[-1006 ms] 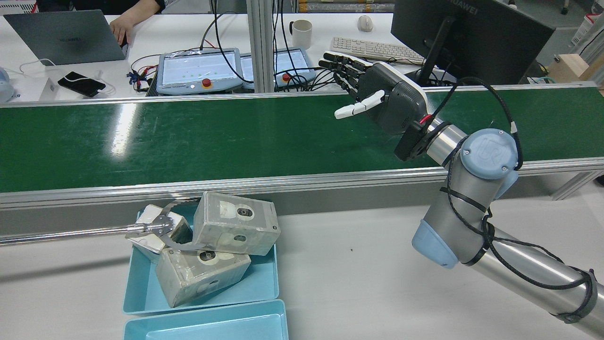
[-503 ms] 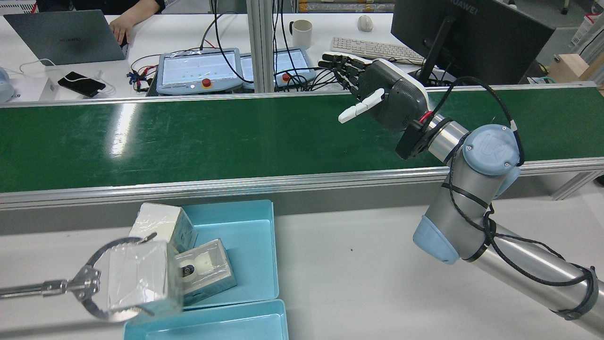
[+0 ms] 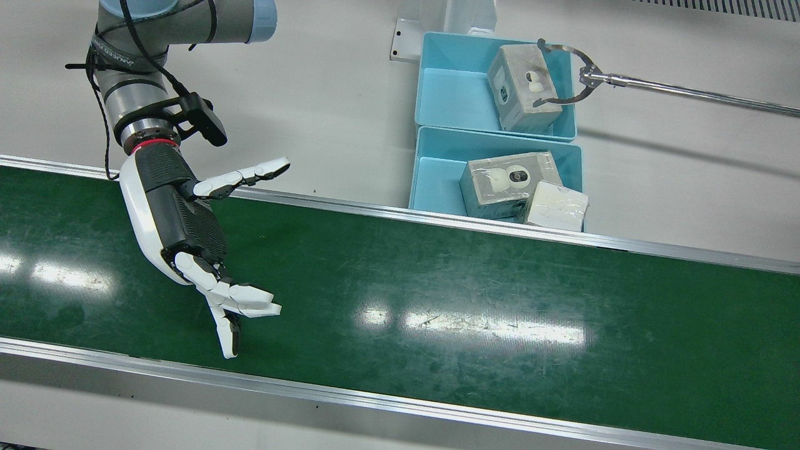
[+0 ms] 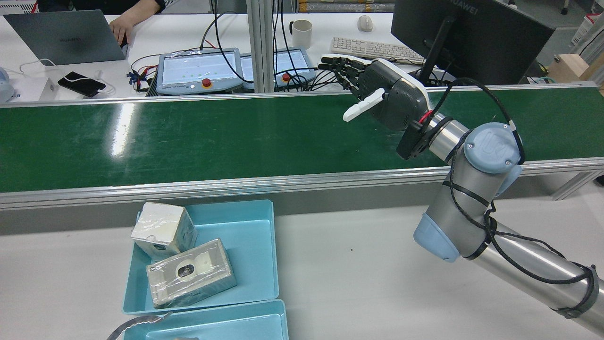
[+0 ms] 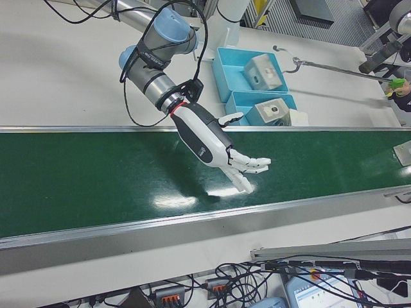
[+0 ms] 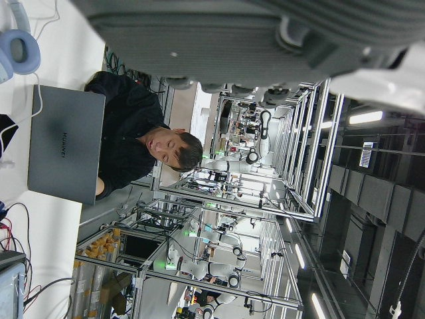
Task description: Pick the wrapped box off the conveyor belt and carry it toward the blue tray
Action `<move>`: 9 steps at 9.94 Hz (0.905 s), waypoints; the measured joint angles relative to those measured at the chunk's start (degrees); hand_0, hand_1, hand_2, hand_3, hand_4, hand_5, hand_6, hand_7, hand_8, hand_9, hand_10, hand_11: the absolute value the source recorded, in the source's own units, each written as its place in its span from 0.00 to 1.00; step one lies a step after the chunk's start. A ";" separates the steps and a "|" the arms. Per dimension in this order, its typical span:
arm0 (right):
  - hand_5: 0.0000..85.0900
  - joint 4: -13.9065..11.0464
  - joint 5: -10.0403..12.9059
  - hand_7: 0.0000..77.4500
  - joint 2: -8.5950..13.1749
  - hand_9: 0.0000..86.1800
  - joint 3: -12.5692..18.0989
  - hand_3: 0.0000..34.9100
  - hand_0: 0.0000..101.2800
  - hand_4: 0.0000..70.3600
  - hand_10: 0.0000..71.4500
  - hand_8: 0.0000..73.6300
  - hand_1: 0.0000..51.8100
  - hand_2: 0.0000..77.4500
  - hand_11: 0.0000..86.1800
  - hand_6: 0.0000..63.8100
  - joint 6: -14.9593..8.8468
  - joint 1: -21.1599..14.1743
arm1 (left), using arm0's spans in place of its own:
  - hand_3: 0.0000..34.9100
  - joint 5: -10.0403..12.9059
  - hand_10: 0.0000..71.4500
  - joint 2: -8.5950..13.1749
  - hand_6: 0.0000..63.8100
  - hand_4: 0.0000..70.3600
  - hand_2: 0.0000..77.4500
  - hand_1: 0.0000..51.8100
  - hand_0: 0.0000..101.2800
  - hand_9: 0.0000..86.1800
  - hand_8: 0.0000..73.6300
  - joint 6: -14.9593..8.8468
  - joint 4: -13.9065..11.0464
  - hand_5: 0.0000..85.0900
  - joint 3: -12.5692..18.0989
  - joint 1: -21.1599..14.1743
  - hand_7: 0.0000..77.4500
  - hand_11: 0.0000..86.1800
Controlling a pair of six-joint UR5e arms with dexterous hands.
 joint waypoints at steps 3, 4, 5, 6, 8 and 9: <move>0.20 0.23 0.31 0.28 -0.43 0.03 -0.73 0.05 0.49 0.30 0.00 0.00 0.16 0.02 0.02 0.12 3.68 -0.11 | 0.00 0.00 0.01 0.00 0.00 0.00 0.01 0.00 0.00 0.01 0.01 0.00 0.00 0.01 0.00 0.00 0.01 0.00; 0.22 0.33 0.36 0.30 -0.48 0.03 -0.73 0.05 0.48 0.33 0.00 0.00 0.19 0.02 0.02 0.14 4.30 -0.09 | 0.00 0.00 0.01 0.00 0.00 0.00 0.01 0.00 0.00 0.01 0.01 0.00 0.00 0.01 0.00 0.00 0.01 0.01; 0.23 0.38 0.37 0.32 -0.49 0.03 -0.66 0.05 0.48 0.36 0.02 0.01 0.25 0.03 0.01 0.16 4.62 -0.06 | 0.00 0.00 0.01 0.00 0.00 0.00 0.01 0.00 0.00 0.01 0.01 0.00 0.00 0.01 0.00 0.00 0.01 0.00; 0.23 0.41 0.36 0.32 -0.53 0.04 -0.68 0.05 0.48 0.36 0.02 0.01 0.25 0.03 0.03 0.16 4.74 -0.09 | 0.00 0.00 0.01 0.00 0.00 0.00 0.01 0.00 0.00 0.01 0.01 0.00 0.00 0.01 0.00 0.00 0.01 0.01; 0.23 0.43 0.42 0.32 -0.55 0.05 -0.77 0.04 0.53 0.35 0.05 0.01 0.36 0.13 0.06 0.15 4.80 -0.35 | 0.00 0.00 0.01 0.00 0.00 0.00 0.01 0.00 0.00 0.01 0.01 0.00 0.00 0.01 0.00 0.00 0.01 0.00; 0.23 0.44 0.46 0.32 -0.54 0.05 -0.82 0.05 0.51 0.35 0.05 0.01 0.29 0.13 0.06 0.15 4.81 -0.49 | 0.00 0.00 0.01 0.00 0.00 0.00 0.01 0.00 0.00 0.01 0.01 0.00 0.00 0.01 0.00 0.00 0.01 0.00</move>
